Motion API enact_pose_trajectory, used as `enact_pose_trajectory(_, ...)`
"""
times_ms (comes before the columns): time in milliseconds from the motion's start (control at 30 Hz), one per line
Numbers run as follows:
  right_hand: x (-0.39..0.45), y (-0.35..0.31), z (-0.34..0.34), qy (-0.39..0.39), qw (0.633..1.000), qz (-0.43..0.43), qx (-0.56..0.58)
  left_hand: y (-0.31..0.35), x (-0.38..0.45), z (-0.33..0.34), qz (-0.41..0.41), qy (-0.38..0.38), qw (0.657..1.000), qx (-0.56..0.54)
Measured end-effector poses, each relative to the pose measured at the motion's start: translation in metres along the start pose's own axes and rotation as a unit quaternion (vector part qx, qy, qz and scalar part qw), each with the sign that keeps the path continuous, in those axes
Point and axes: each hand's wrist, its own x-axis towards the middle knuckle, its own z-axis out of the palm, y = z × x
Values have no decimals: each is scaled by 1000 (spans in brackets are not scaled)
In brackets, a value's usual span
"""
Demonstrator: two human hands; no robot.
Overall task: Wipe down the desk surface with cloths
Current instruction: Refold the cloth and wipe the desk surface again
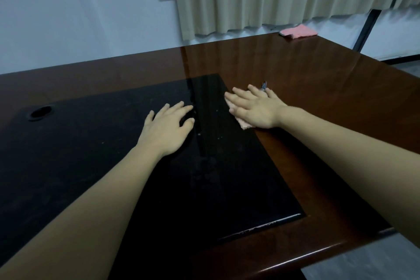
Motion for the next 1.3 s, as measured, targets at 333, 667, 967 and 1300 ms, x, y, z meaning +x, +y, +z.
enact_pose_trajectory(333,-70,-40,18,-14,990,-135,-25,-3,2,4,3,5,1000,0)
enact_pose_trajectory(667,36,-25,0,10,1000,3,-1,-3,0,2,3,5,1000,-10)
enact_pose_trajectory(967,-49,-69,13,-15,990,-134,-47,-18,-10,-12,-1,24,997,-71)
enact_pose_trajectory(1300,8,-82,4,-9,994,-105,-20,-84,-43,-38,-75,24,997,-22)
